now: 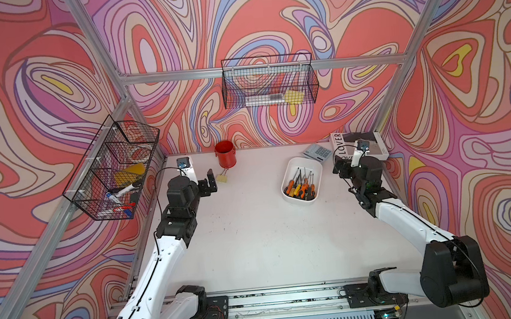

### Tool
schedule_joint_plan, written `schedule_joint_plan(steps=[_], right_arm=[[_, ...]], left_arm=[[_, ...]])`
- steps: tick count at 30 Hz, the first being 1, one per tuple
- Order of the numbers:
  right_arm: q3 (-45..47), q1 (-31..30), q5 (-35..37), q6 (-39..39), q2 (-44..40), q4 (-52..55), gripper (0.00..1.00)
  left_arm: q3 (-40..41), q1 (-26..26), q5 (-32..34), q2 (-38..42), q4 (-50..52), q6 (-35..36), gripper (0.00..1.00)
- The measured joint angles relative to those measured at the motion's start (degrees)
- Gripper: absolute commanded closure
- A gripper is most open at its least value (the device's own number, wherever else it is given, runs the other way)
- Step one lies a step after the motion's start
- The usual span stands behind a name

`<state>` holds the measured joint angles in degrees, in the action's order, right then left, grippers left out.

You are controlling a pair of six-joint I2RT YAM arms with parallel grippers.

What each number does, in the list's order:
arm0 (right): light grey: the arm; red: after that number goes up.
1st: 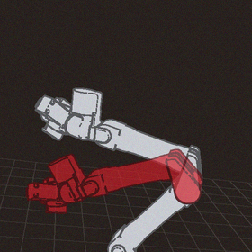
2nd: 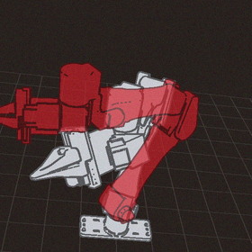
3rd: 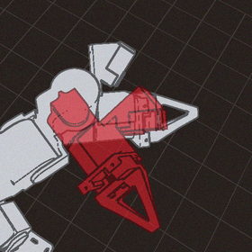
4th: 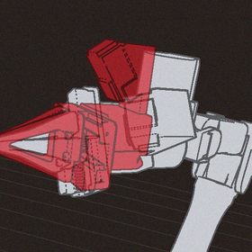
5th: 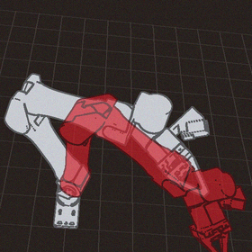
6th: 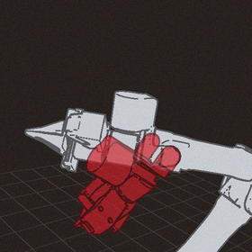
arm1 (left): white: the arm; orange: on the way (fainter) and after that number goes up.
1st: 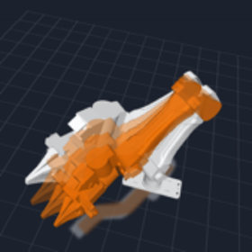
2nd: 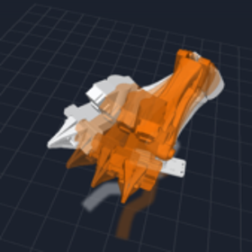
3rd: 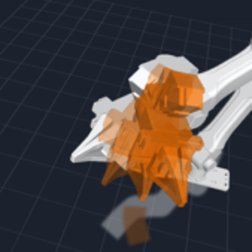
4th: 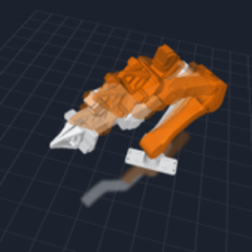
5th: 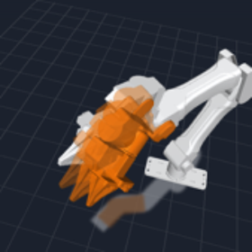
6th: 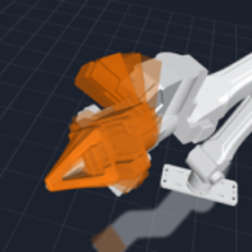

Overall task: Take out the screwdriver from the storage box
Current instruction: Move the storage box to the center of the board.

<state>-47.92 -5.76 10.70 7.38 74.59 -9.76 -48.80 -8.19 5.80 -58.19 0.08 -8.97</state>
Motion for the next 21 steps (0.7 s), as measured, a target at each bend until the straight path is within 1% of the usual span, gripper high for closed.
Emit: schedule_joint_plan(steps=[3,6,10,13,16,21], right_arm=[[-1.7,-0.6,-1.6,3.7,1.0,6.2,0.06],[-3.8,-2.6,-2.0,6.7,4.1,12.2,0.08],[-8.3,-6.2,-1.7,10.2,10.1,19.2,0.15],[-11.6,-7.7,-1.6,12.7,14.2,23.0,0.2],[-13.1,-7.8,-1.6,14.7,16.8,25.5,0.25],[-16.1,-7.7,-1.7,17.2,21.4,28.6,0.28]], left_arm=[[0.0,-0.5,-1.5,-0.3,1.0,-2.8,0.01],[-1.2,-1.6,-3.9,-2.3,2.7,-4.6,0.01],[-4.7,-5.4,-5.0,-7.0,5.0,-5.6,0.01],[-6.6,-7.9,-6.1,-9.5,7.6,-5.7,0.01],[-10.2,-9.9,-5.6,-12.6,11.4,-4.9,0.01],[-13.6,-13.9,-3.8,-14.8,16.4,-3.4,0.01]])
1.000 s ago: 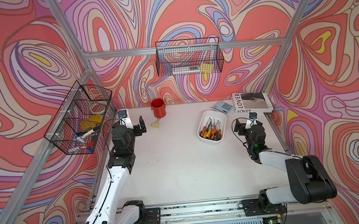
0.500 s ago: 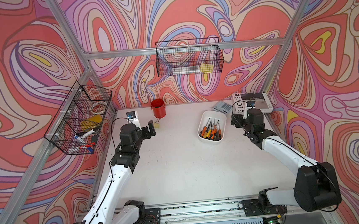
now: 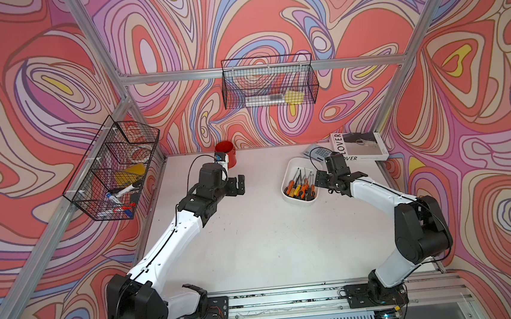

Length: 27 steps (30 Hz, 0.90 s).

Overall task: Take out the screwdriver from the storage box
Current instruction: Move the storage box to the center of the board.

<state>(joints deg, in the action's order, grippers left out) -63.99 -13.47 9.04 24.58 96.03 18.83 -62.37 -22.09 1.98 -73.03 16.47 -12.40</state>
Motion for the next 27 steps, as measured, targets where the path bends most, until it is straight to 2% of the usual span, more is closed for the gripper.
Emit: schedule_joint_plan(steps=[6,12,16,24,27], right_arm=[[-3.7,0.0,-0.6,2.2,6.2,2.7,0.34],[-7.0,0.0,-1.4,3.8,11.5,4.5,0.46],[-8.5,0.0,-1.4,4.3,12.9,5.7,0.57],[-11.1,0.0,-1.4,4.6,14.1,6.5,0.87],[-11.8,0.0,-1.4,4.5,14.8,6.7,0.91]], left_arm=[[-0.7,-1.9,1.4,-1.5,2.6,0.6,0.01],[-0.8,-3.8,2.9,-3.5,4.2,1.5,0.01],[-1.6,-4.1,3.9,-4.2,5.3,2.5,0.01],[-2.1,-4.1,5.7,-4.4,5.4,2.7,0.01],[-2.1,-4.1,6.0,-4.5,5.5,2.7,0.01]])
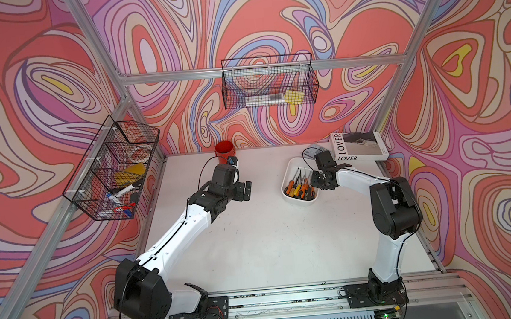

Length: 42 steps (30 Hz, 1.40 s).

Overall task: Take out the screwdriver from the storage box
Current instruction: Move the storage box to the center of the board.

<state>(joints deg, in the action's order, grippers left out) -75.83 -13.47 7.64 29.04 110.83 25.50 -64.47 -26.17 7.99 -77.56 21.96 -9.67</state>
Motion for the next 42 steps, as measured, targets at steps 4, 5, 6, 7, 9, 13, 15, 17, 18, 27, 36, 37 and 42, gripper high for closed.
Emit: schedule_joint_plan(steps=[4,5,6,7,9,13,15,17,18,27,36,37,42], right_arm=[[-0.4,0.0,-0.2,-0.3,0.2,0.0,1.0],[-0.4,0.0,-0.2,-0.6,0.2,0.1,1.0],[-0.5,0.0,-0.3,-0.7,0.2,0.2,1.0],[-0.5,0.0,-0.3,-0.9,0.2,0.2,1.0],[-0.5,0.0,-0.6,-1.3,0.2,0.2,1.0],[-0.2,0.2,-2.2,-2.9,0.2,-0.3,1.0],[0.3,0.3,-3.5,-3.8,-0.1,-0.9,1.0],[1.0,0.3,-4.7,-4.8,-0.6,-1.5,1.0],[1.4,0.2,-5.4,-5.5,-0.9,-1.5,1.0],[2.3,-5.3,-8.6,-10.2,-2.1,0.3,1.0],[2.6,-12.3,-10.2,-9.7,-3.2,2.1,1.0],[2.7,-12.8,-10.3,-9.7,-3.3,2.2,1.0],[2.5,-15.1,-10.5,-9.7,-3.4,3.0,1.0]], left_arm=[[0.0,0.0,1.1,0.0,0.0,0.0,0.01],[0.0,0.0,1.3,0.0,0.0,0.0,0.01],[0.0,0.0,1.4,0.0,0.0,0.0,0.01],[0.0,0.0,1.4,0.0,0.0,0.0,0.01],[0.0,0.0,1.4,0.0,0.2,0.0,0.01],[0.0,0.0,1.4,0.0,1.0,-0.4,0.01],[0.0,0.0,1.4,0.0,1.1,-0.4,0.01],[0.1,0.0,1.4,0.0,1.1,-0.5,0.01],[0.2,0.0,1.5,0.1,1.0,-0.5,0.01],[0.6,0.0,1.7,0.2,0.8,-1.3,0.01],[1.5,0.0,-1.3,-2.2,0.8,-3.6,0.01],[1.5,0.0,-1.7,-2.7,0.8,-3.9,0.01],[1.4,0.0,-4.3,-5.6,1.0,-6.7,0.01]])
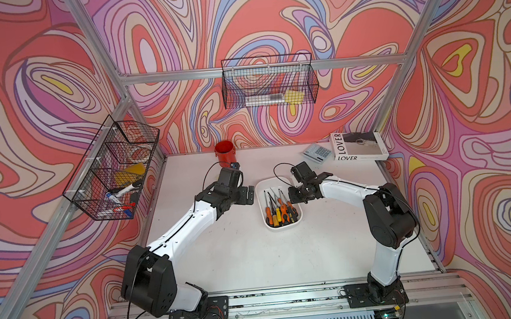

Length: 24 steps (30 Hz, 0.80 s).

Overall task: Take out the screwdriver from the storage box
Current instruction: Move the storage box to the center of the board.

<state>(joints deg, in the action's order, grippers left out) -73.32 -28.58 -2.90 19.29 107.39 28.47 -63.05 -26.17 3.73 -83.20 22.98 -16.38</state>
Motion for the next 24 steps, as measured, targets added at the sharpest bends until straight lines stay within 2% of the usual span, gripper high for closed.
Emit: schedule_joint_plan(steps=[6,16,24], right_arm=[[-1.4,-2.0,0.2,1.0,0.0,1.4,1.0],[-1.8,-3.8,0.1,7.1,1.1,1.5,1.0],[-1.8,-4.0,-1.2,9.3,1.5,-0.2,1.0]], left_arm=[[-1.4,-0.6,-2.3,-4.5,2.7,-6.1,0.01],[-2.2,-3.5,-5.5,-8.9,6.5,-15.4,0.01],[-4.3,-4.1,-4.9,-14.8,8.6,-18.3,0.14]])
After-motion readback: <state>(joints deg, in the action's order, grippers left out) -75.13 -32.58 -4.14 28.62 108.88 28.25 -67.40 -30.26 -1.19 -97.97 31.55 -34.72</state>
